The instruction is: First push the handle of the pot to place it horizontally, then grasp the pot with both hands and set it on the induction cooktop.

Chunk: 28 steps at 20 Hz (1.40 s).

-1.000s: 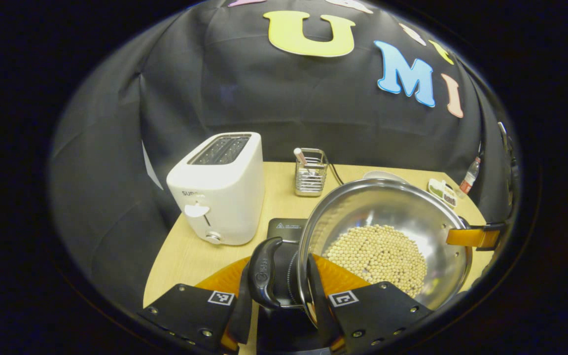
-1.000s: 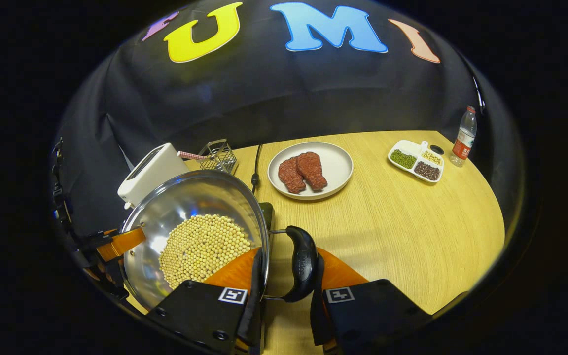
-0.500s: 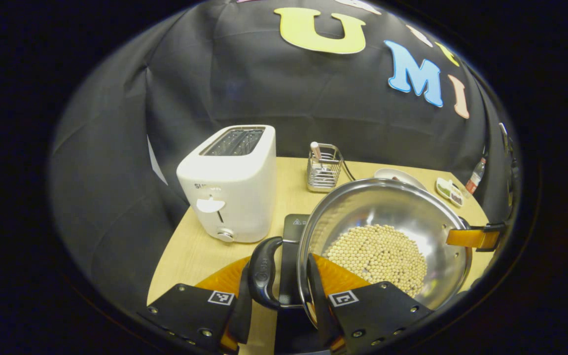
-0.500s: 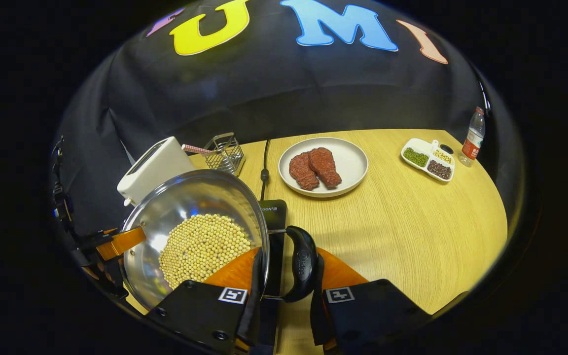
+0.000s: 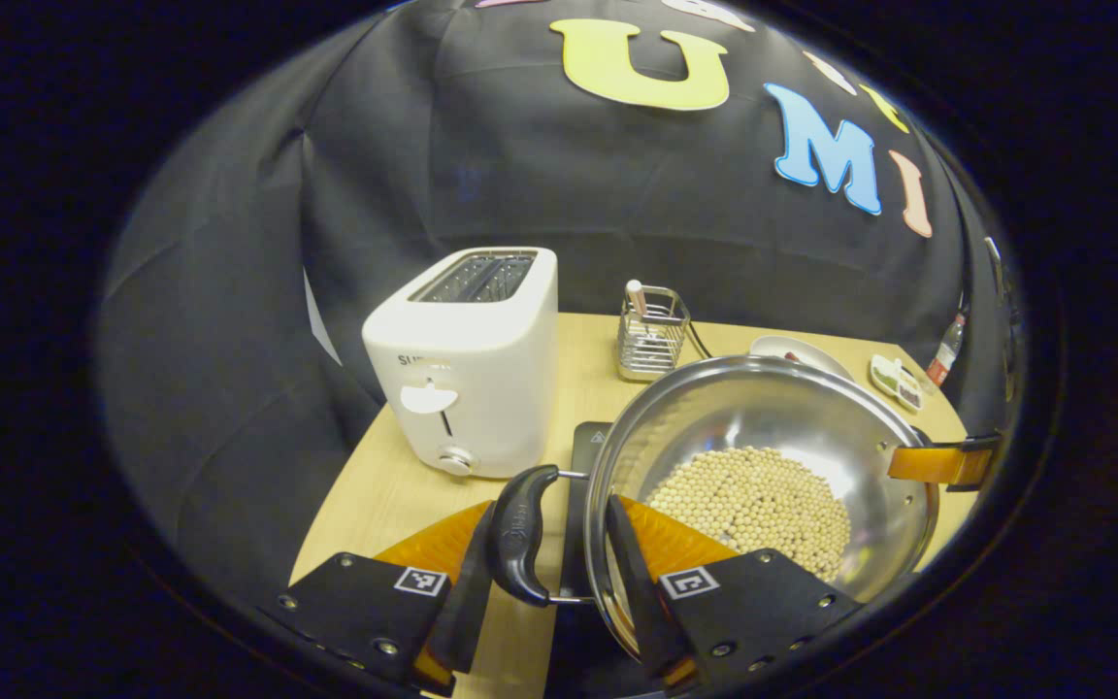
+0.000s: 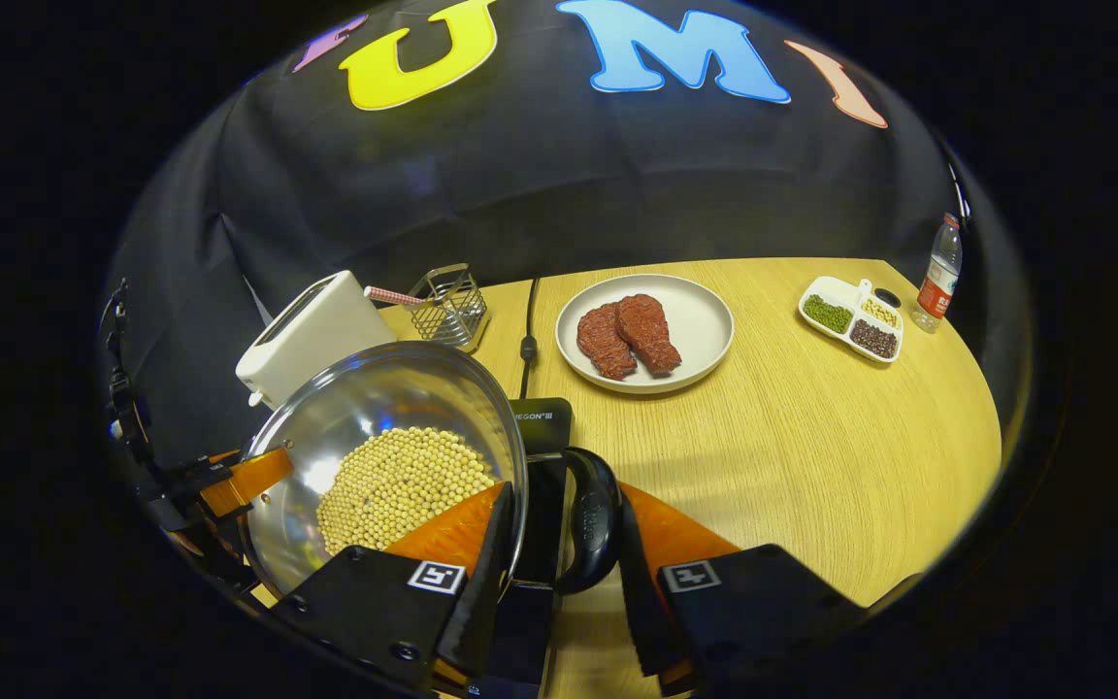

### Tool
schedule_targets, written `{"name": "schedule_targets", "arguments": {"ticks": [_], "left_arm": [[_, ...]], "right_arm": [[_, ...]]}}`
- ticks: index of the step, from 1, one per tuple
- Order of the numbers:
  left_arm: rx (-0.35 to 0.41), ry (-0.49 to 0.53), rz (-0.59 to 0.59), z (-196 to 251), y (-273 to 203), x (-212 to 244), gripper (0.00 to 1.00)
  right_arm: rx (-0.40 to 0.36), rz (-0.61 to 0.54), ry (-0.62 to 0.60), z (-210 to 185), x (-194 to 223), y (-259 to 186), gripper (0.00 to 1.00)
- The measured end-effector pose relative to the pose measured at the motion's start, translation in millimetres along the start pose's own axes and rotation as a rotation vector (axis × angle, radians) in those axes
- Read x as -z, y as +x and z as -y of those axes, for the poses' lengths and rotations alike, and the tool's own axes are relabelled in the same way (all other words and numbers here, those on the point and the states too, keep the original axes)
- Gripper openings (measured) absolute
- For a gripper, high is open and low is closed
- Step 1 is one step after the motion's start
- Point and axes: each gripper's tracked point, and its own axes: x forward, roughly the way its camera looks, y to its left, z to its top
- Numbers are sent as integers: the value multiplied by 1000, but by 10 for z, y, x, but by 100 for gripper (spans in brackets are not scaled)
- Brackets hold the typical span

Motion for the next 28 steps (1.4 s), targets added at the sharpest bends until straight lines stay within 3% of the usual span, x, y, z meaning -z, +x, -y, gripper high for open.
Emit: {"name": "schedule_targets", "arguments": {"ticks": [1, 3, 4, 5, 10, 16, 25, 28], "left_arm": [[-10, 10, 8, -10, -14, -43, 73], [-20, 9, 34, -15, -86, -137, 80], [-24, 0, 52, -14, -156, -190, 81], [-35, -13, 78, -27, -233, -244, 78], [-86, -81, 228, 77, -744, -618, 77], [-64, -105, 393, 764, -1584, -1050, 77], [-26, -110, 536, 2060, -2884, -1203, 80], [-19, -87, 567, 2421, -3258, -1211, 77]], "right_arm": [[-8, 19, -9, -11, -35, -24, 64], [13, 53, -36, 57, -104, -131, 96], [23, 75, -53, 94, -137, -214, 93], [20, 101, -70, 116, -188, -299, 98], [36, 263, -144, 414, -494, -826, 98], [36, 373, -159, 857, -622, -1486, 98], [83, 540, -163, 1875, -609, -2672, 98], [82, 603, -163, 2096, -618, -3081, 98]]}}
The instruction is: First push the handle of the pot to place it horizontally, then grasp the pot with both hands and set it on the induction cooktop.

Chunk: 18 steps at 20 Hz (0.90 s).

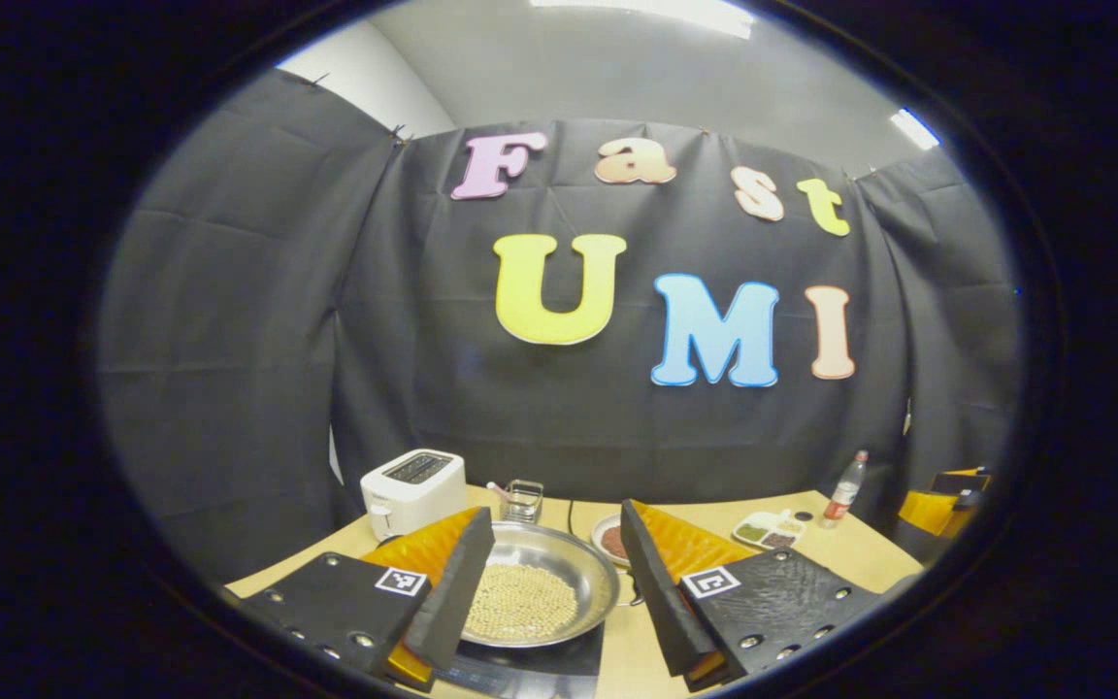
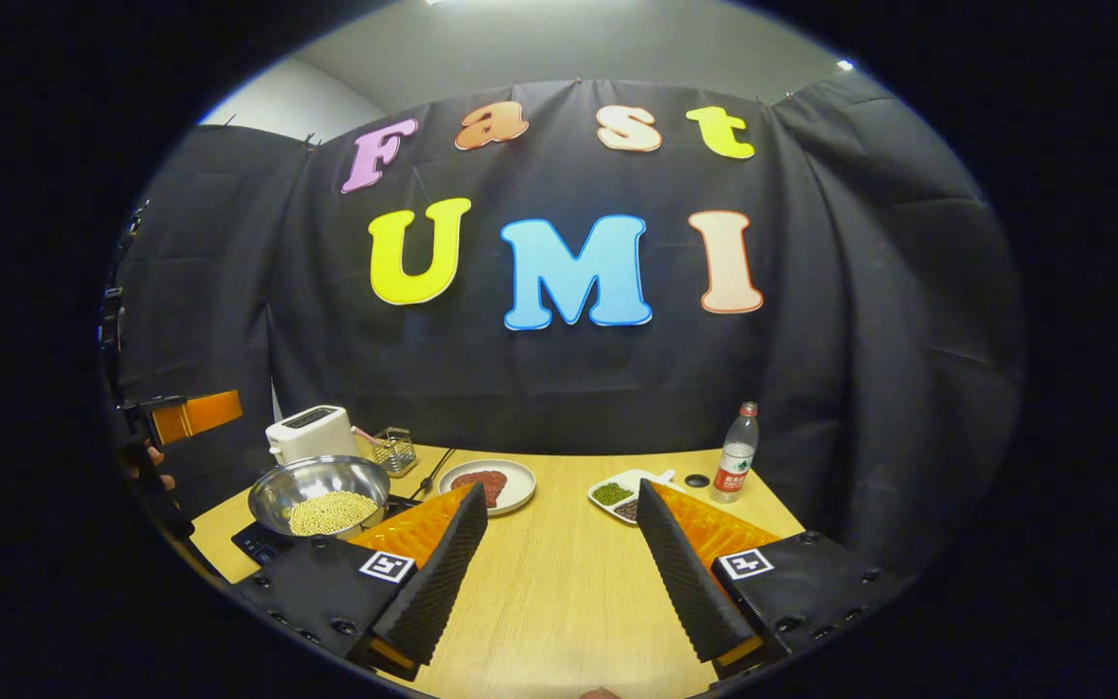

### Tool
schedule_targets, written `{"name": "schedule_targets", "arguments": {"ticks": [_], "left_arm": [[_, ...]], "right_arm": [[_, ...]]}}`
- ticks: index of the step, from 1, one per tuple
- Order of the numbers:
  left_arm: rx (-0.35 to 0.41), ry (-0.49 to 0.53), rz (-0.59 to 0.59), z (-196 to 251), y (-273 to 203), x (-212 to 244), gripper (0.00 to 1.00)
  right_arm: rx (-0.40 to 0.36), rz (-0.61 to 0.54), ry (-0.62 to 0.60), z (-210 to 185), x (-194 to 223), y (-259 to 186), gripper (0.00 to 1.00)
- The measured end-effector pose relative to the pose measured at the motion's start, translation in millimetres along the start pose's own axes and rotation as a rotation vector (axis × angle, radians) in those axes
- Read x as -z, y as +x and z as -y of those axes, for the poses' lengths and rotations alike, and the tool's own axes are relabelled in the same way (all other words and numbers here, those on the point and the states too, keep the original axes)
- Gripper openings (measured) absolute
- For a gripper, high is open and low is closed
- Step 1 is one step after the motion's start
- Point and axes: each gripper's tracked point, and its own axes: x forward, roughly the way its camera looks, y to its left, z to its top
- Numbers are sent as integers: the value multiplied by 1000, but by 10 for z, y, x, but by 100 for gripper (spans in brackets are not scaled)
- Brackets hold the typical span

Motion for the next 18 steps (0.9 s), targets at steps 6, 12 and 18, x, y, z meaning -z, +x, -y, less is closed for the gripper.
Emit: {"name": "schedule_targets", "arguments": {"ticks": [6, 12, 18], "left_arm": [[32, 18, 93, 599, -767, -323, 77], [74, 8, 161, 708, -1473, -491, 77], [68, 23, 197, 348, -1996, -556, 82]], "right_arm": [[-10, 100, -12, 266, -270, -631, 98], [33, 153, -21, 291, -368, -1181, 98], [95, 194, -22, 144, -411, -1639, 98]]}}
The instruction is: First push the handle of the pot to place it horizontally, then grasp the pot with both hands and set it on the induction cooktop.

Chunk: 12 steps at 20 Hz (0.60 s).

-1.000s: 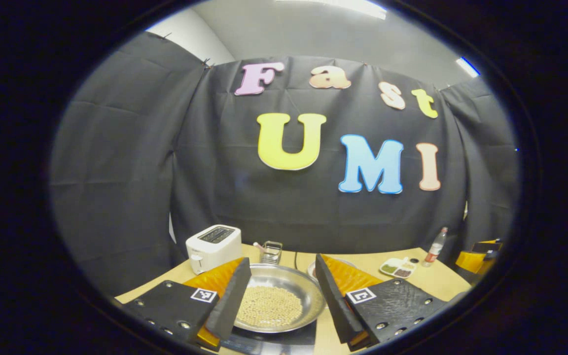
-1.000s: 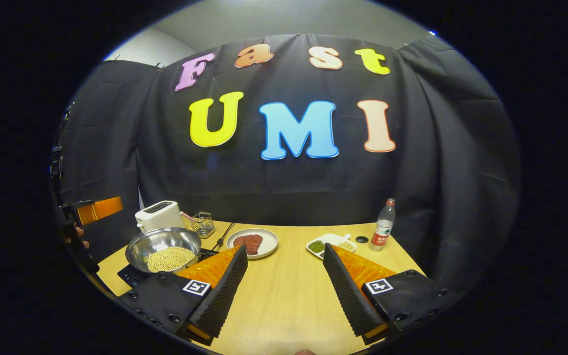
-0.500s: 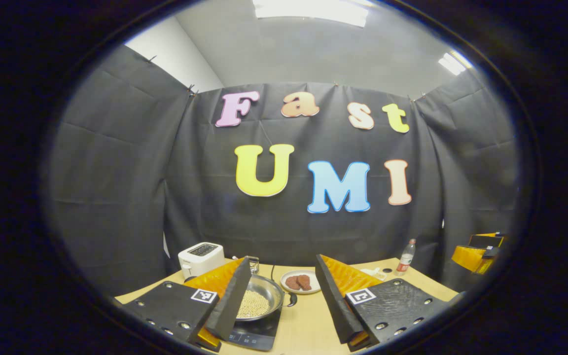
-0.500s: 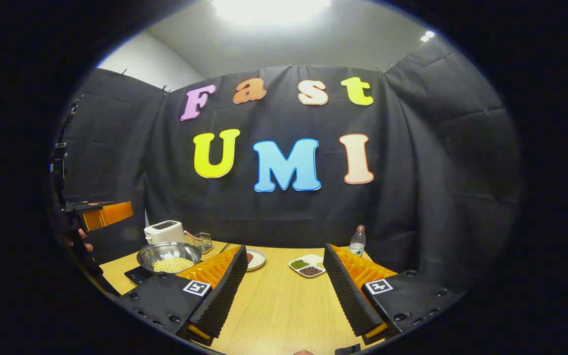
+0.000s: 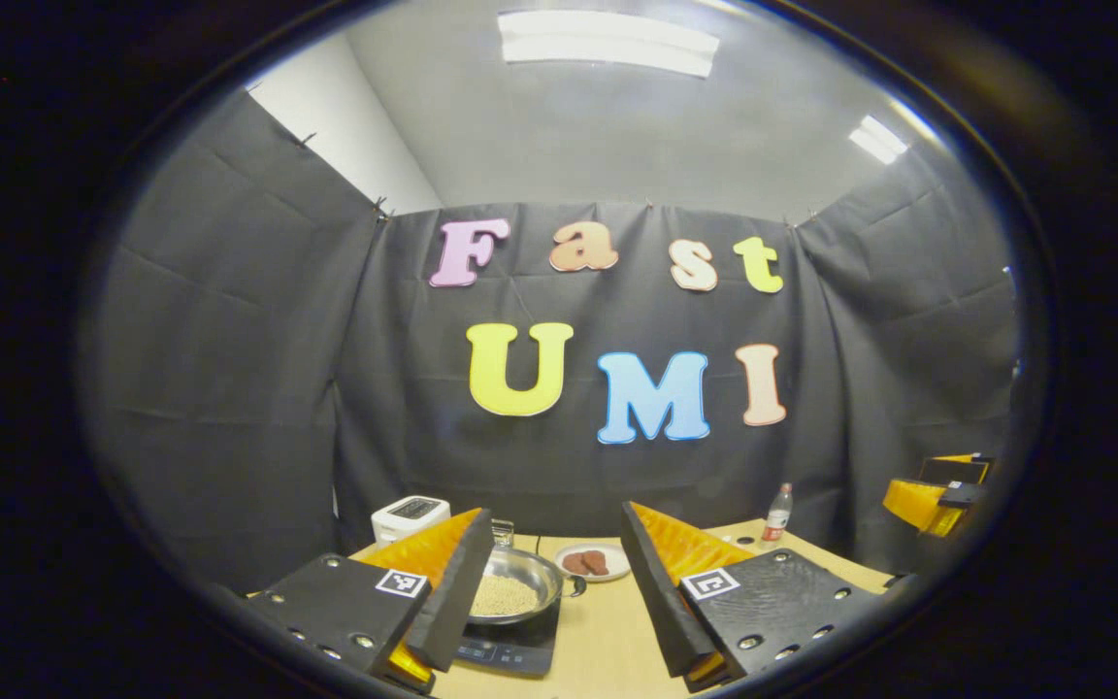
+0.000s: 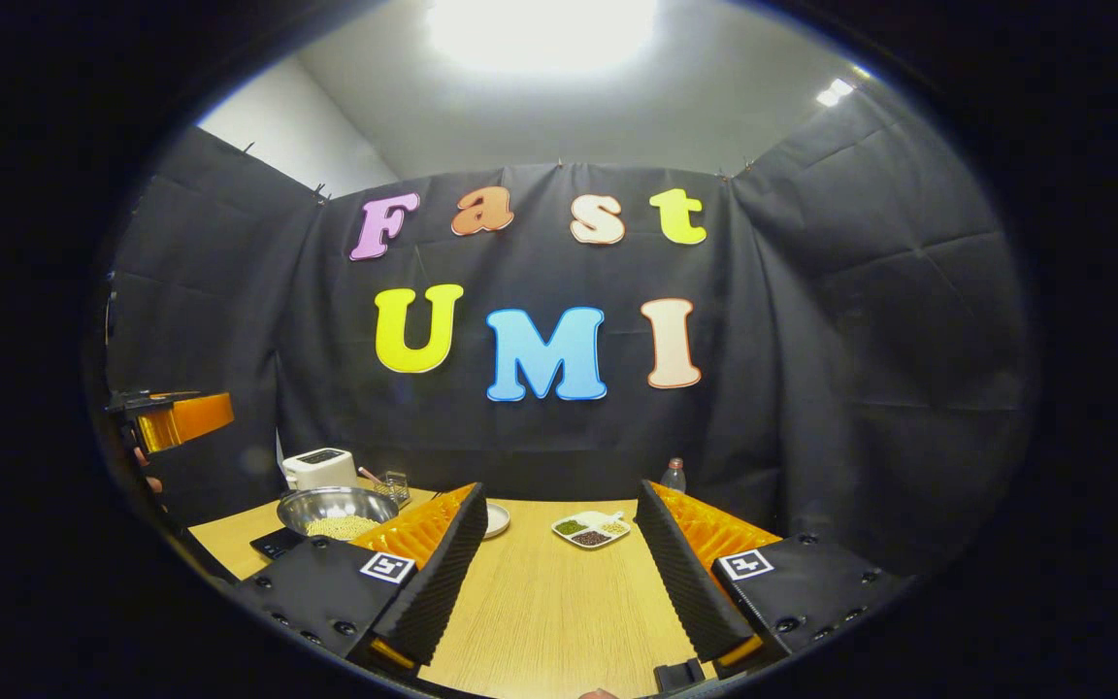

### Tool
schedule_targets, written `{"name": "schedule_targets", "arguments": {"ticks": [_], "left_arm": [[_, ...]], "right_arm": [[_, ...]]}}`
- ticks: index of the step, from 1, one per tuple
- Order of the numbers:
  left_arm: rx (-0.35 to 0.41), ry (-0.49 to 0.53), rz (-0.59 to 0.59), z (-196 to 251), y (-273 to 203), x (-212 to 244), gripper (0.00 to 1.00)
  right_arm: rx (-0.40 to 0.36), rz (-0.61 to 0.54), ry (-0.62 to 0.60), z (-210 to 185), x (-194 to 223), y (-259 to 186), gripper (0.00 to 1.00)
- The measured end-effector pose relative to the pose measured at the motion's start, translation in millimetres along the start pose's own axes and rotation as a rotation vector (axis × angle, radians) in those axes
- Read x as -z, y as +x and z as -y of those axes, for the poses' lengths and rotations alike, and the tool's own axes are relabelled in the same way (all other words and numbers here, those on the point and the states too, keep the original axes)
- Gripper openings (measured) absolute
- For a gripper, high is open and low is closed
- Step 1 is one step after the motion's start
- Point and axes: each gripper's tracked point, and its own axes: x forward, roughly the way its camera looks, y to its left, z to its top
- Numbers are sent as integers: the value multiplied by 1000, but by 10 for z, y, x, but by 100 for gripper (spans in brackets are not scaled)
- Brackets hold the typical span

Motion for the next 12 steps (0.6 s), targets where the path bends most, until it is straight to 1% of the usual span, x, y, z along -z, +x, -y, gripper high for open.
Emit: {"name": "schedule_targets", "arguments": {"ticks": [1, 2, 3, 4, 5, 6, 7, 8, 9, 11, 12], "left_arm": [[3, 2, 0, -33, -77, -6, 82], [4, 6, 4, -67, -156, -16, 77], [4, 11, 8, -96, -222, -18, 80], [7, 15, 11, -118, -289, -23, 80], [11, 21, 11, -112, -352, -8, 77], [14, 26, 12, -109, -401, -8, 77], [18, 30, 18, -108, -441, -11, 80], [21, 30, 20, -103, -482, -27, 80], [26, 27, 21, -82, -529, -8, 77], [35, 16, 20, -60, -591, 6, 77], [34, 12, 19, -65, -609, 11, 80]], "right_arm": [[-2, 6, -1, -44, -14, -83, 98], [-2, 12, -8, -80, -35, -155, 98], [2, 15, -15, -91, -36, -222, 98], [7, 15, -20, -96, -38, -285, 98], [8, 15, -23, -108, -35, -340, 98], [9, 15, -26, -121, -31, -399, 98], [18, 15, -31, -113, -28, -444, 98], [27, 10, -32, -92, -19, -486, 98], [29, 11, -30, -99, -24, -532, 98], [44, 13, -32, -73, -39, -569, 97], [50, 14, -34, -66, -44, -592, 97]]}}
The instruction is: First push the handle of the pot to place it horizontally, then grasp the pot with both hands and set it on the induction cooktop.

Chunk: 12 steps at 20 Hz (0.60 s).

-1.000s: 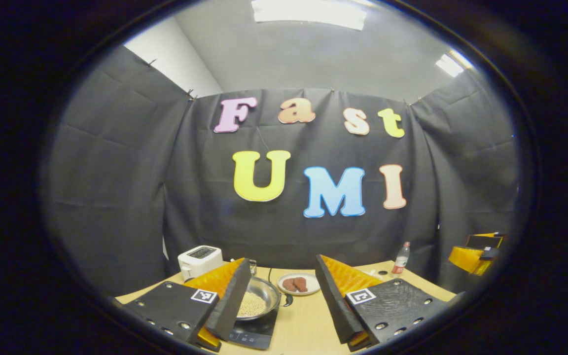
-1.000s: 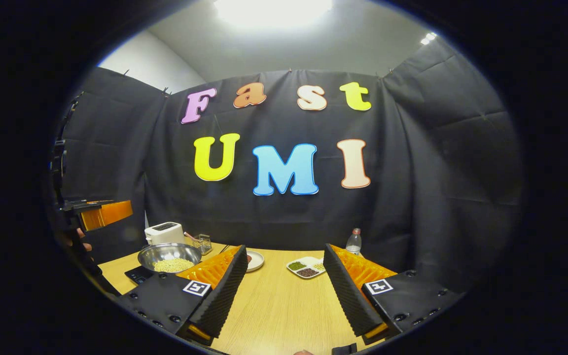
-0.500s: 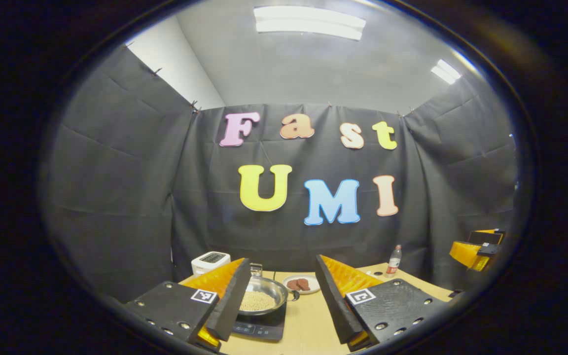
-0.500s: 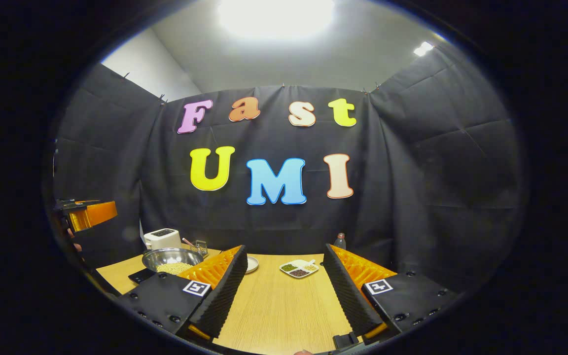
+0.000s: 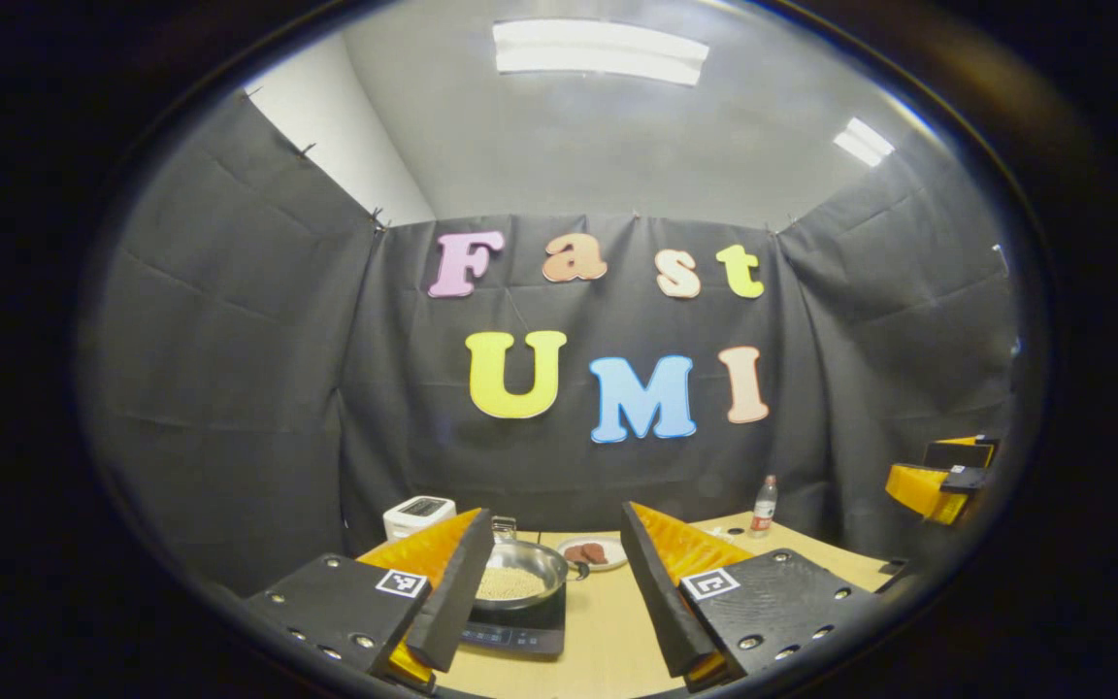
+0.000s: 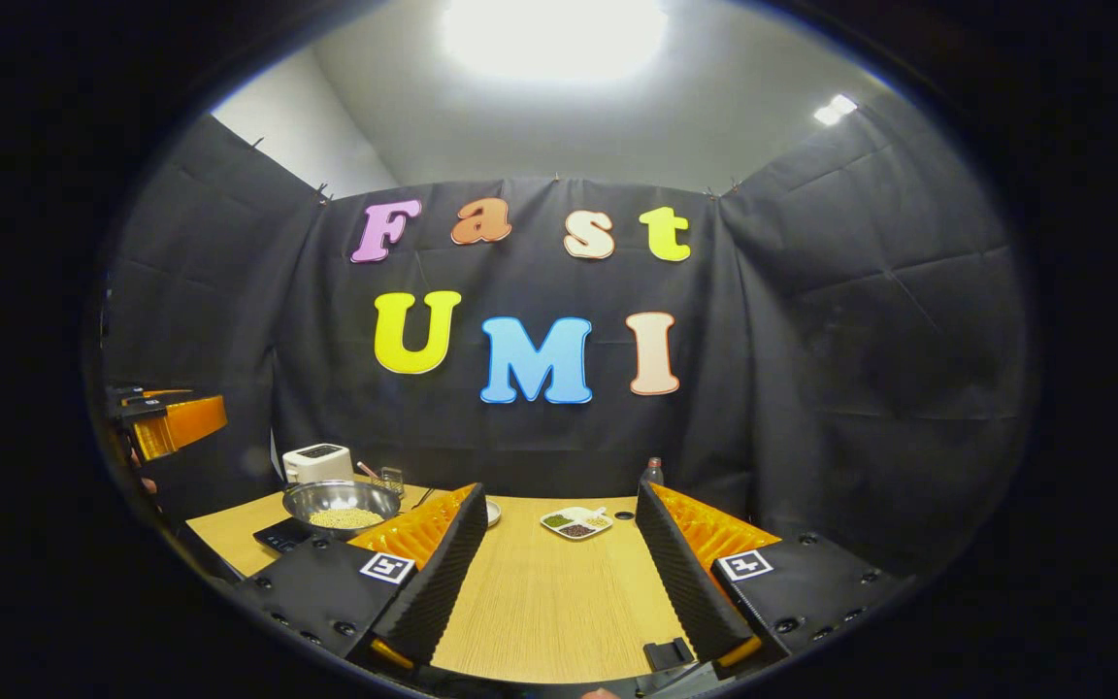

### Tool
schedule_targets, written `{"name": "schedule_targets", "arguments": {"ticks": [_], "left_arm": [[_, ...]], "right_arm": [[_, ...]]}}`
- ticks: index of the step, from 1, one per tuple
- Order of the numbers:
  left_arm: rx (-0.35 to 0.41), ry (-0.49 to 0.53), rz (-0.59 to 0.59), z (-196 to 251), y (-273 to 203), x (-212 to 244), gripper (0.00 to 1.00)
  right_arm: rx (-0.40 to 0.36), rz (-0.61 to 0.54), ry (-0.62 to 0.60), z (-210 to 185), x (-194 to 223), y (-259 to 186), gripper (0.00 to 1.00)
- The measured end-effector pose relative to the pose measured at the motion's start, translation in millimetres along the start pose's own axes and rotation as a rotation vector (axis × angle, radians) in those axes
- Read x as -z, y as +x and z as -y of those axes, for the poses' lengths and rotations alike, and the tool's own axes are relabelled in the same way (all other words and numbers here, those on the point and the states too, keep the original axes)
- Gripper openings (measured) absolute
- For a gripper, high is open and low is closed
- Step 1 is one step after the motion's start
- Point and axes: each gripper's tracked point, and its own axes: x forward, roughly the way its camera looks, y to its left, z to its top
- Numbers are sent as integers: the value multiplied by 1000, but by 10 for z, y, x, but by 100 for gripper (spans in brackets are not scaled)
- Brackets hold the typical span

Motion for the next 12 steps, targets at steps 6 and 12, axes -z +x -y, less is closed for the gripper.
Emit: {"name": "schedule_targets", "arguments": {"ticks": [6, 12], "left_arm": [[8, -11, 9, 10, 5, -28, 77], [17, 3, 24, 20, 44, -52, 80]], "right_arm": [[14, 9, -6, 12, -61, -75, 97], [37, 12, 4, 68, -75, -91, 97]]}}
